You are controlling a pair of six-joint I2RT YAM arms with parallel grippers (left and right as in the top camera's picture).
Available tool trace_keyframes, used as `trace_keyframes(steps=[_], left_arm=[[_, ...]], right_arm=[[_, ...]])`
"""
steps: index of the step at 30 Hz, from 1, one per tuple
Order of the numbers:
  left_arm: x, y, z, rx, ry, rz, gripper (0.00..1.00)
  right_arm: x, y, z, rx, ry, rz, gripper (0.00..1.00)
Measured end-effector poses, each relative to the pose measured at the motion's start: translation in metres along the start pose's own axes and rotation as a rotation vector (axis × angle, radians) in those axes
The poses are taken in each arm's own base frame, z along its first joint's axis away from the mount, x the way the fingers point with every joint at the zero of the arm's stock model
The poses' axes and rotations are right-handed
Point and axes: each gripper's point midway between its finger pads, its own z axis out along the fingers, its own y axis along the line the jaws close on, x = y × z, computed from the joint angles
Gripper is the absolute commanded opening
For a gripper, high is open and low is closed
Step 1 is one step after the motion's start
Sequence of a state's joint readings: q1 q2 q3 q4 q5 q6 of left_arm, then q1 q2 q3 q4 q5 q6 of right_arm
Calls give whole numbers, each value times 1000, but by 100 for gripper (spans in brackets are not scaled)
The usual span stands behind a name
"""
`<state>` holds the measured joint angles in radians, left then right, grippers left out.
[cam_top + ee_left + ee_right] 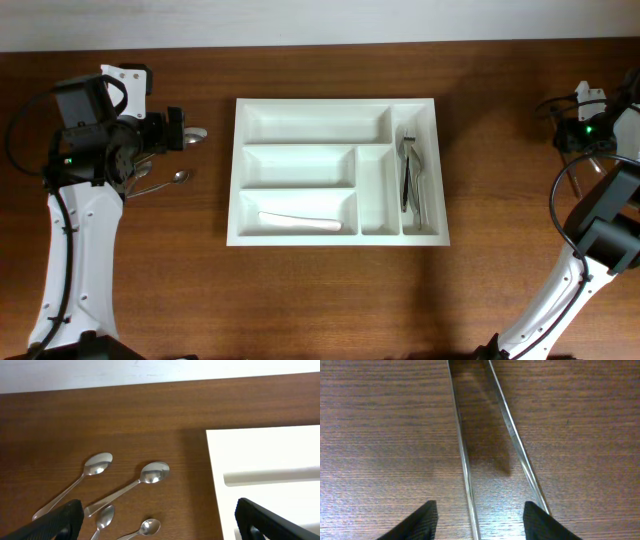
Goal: Pack container
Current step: 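Move right gripper over the clear tongs right of the tray, then lower right gripper and grasp the clear tongs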
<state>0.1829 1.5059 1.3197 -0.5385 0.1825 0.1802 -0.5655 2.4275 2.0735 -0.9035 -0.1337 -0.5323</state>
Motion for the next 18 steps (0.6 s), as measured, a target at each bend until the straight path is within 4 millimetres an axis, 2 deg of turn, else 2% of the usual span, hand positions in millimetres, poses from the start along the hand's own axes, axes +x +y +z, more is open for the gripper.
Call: trace_keyframes(steps=[9, 13, 18], left_arm=[[0, 0, 0, 0, 0, 0, 99], [0, 0, 0, 0, 0, 0, 99], [0, 0, 0, 0, 0, 0, 99]], right_arm=[[2, 0, 3, -3, 6, 15, 51], [7, 2, 12, -13, 23, 34, 42], [10, 4, 19, -22, 34, 52, 25]])
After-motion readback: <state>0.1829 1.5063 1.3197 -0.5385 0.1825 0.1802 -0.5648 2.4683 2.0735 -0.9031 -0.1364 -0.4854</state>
